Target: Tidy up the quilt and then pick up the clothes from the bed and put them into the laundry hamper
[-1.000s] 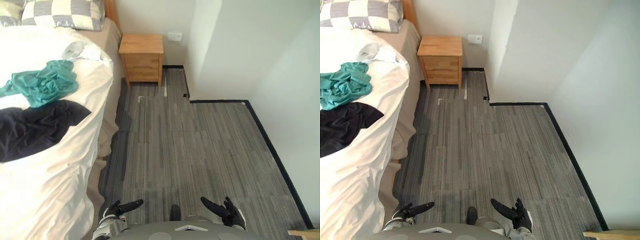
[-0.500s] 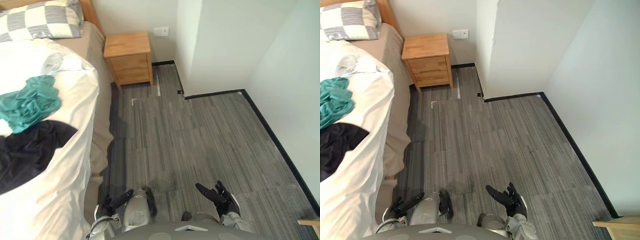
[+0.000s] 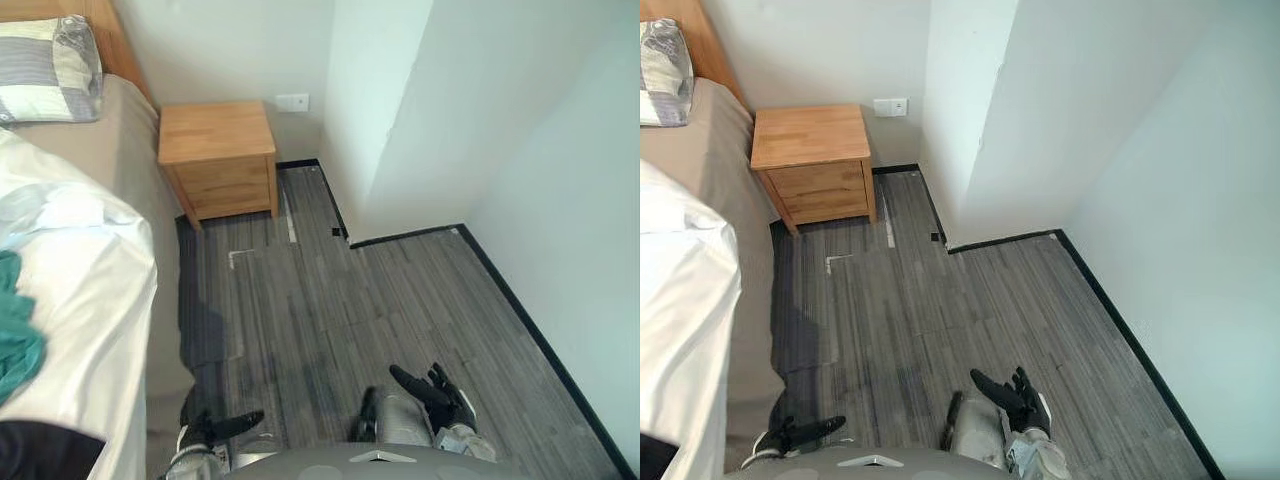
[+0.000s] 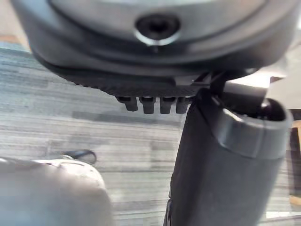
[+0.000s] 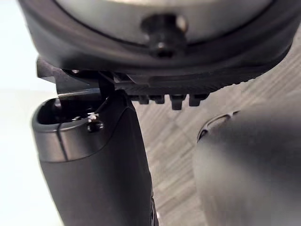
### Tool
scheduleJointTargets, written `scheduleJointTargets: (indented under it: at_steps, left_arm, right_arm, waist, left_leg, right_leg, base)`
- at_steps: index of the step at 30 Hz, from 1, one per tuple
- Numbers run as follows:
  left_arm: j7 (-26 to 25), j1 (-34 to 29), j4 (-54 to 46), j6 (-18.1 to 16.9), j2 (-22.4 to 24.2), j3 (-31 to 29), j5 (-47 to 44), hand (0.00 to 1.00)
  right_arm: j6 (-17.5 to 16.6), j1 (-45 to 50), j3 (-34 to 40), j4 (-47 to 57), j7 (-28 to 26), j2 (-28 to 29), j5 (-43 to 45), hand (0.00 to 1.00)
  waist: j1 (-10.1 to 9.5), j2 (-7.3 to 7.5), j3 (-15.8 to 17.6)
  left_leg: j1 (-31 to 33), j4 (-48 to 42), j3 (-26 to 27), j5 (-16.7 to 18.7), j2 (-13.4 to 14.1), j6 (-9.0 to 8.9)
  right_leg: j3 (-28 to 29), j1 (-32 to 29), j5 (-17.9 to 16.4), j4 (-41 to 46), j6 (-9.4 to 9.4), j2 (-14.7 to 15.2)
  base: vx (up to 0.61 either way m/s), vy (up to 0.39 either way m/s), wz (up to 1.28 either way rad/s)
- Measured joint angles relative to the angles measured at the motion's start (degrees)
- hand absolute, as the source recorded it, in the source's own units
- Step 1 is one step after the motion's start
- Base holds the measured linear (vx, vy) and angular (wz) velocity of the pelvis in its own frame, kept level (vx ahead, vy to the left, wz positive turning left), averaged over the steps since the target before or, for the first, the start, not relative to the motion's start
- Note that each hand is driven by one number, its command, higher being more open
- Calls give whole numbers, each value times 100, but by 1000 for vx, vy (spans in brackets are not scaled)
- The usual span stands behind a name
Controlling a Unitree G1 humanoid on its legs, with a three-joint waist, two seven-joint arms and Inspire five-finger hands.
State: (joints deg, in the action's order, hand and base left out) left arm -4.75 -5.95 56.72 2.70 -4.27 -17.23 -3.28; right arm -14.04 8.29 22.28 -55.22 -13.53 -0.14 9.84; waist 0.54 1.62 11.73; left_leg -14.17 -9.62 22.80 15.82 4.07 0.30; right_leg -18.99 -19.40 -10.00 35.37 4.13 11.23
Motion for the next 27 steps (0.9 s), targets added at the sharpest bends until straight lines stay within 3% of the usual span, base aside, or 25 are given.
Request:
scheduleJointTargets:
  at_steps: [1,2,4,5,7,8,9,10,11,13,15,17,18,19,20,21,24,26,27]
  left_arm:
    - [-1,109,0,0,48,-5,-104,100]
    - [-4,221,-18,-7,180,-52,-109,100]
    - [-11,261,-43,4,428,-133,-84,100]
    - [8,324,-39,39,477,-168,-58,100]
    - [-25,311,-117,124,679,-213,-70,100]
    - [-39,304,-115,127,680,-254,-82,100]
    - [-97,274,-117,127,711,-375,-116,100]
    - [-114,239,-126,117,713,-440,-194,100]
    - [-111,206,-232,16,750,-570,-337,100]
    - [-102,140,-353,-170,722,-556,-336,100]
    - [-60,135,-448,-300,709,-550,-387,100]
    - [32,139,-502,-360,668,-545,-491,100]
    - [34,142,-491,-359,660,-539,-493,100]
    - [27,133,-454,-343,650,-497,-496,100]
    - [25,128,-426,-318,634,-513,-553,100]
    - [-2,188,-422,-220,534,-555,-625,100]
    - [-13,229,-358,-55,319,-556,-670,100]
    - [-10,327,-99,54,179,-527,-496,100]
    - [-14,309,1,90,152,-493,-490,100]
  right_arm:
    - [2,35,82,-3,3,2,-33,100]
    - [22,176,93,-10,29,44,-67,100]
    - [89,307,117,-4,21,72,4,100]
    - [94,276,134,7,30,19,-9,100]
    - [142,162,24,51,71,-178,-37,100]
    - [190,126,25,66,94,-204,-38,100]
    - [344,97,27,88,133,-259,-46,100]
    - [369,104,23,89,139,-288,-64,100]
    - [373,66,22,89,145,-334,-200,100]
    - [359,95,-34,28,98,-361,-365,100]
    - [323,98,-66,-15,-29,-360,-539,100]
    - [236,100,-231,-20,-146,-341,-667,100]
    - [214,107,-275,-32,-155,-343,-665,100]
    - [211,97,-258,-34,-202,-338,-661,100]
    - [213,78,-262,-60,-205,-324,-658,100]
    - [218,-76,-247,-200,-167,-237,-634,100]
    - [252,-390,-270,-338,-102,-104,-588,100]
    - [269,-547,-275,-369,-78,-103,-395,100]
    - [265,-565,-284,-357,-61,-132,-389,100]
  waist:
    - [21,-41,24]
    - [50,-39,30]
    - [155,-118,65]
    - [182,-184,89]
    - [109,-391,137]
    - [101,-426,143]
    - [116,-527,178]
    - [111,-524,198]
    - [96,-602,273]
    - [26,-565,298]
    - [-66,-480,294]
    - [-60,-348,308]
    - [-48,-320,292]
    - [-42,-331,281]
    - [-77,-308,280]
    - [-131,-88,210]
    - [-187,126,192]
    - [-178,116,218]
    - [-163,35,255]
  left_leg:
    - [-109,22,-153,75,68,-115]
    - [-271,74,-472,192,107,-282]
    - [-530,70,-938,411,200,-412]
    - [-673,34,-1102,454,293,-451]
    - [-446,-996,-1383,371,573,-356]
    - [-262,-1484,-1465,306,657,-360]
    - [445,-3077,-1705,-343,929,-470]
    - [793,-3731,-1752,-457,1074,-562]
    - [1324,-4719,-1699,-335,1333,-651]
    - [1890,-4990,-1398,-106,1357,-634]
    - [2240,-4317,-631,44,1307,-496]
    - [2387,-2810,958,-31,1059,-258]
    - [2379,-2391,1333,-146,944,-122]
    - [2373,-1597,1847,-521,697,268]
    - [2345,-1261,2017,-693,539,968]
    - [2310,-1152,1968,-590,246,1102]
    - [2259,-1328,1695,-227,110,1093]
    - [1901,-1220,1370,-88,0,1001]
    - [1541,-986,1146,-91,-44,987]
  right_leg:
    - [32,20,227,-880,-65,-152]
    - [413,107,719,-2072,-52,-347]
    - [831,188,1315,-2023,-58,-397]
    - [939,144,1340,-1563,-111,-476]
    - [761,33,446,-495,-265,-469]
    - [711,81,270,-380,-290,-477]
    - [595,397,-105,-343,-294,-574]
    - [539,563,-166,-414,-351,-619]
    - [390,1045,-293,-635,-381,-698]
    - [126,1800,-366,-1114,-395,-677]
    - [-158,2416,-385,-1615,-351,-607]
    - [-728,3102,-458,-2114,-157,-461]
    - [-874,3229,-505,-2183,-74,-434]
    - [-1115,3447,-581,-2224,63,-458]
    - [-1220,3569,-681,-2232,198,-472]
    - [-1237,3649,-701,-2204,251,-311]
    - [-1064,3341,-641,-1078,327,-21]
    - [-657,2735,-561,879,348,229]
    - [-577,2501,-630,1562,263,237]
  base:
    - [537,-312,101]
    - [539,-347,135]
    - [485,-362,116]
    - [494,-410,64]
    - [491,-470,33]
    - [424,-469,32]
    - [411,-430,35]
    - [502,-470,50]
    - [505,-401,51]
    - [416,-282,53]
    - [355,-189,57]
    - [489,-179,101]
    - [483,-138,118]
    - [512,-113,101]
    - [641,-117,112]
    - [642,-100,70]
    - [466,-52,53]
    - [510,-86,63]
    - [467,-110,68]
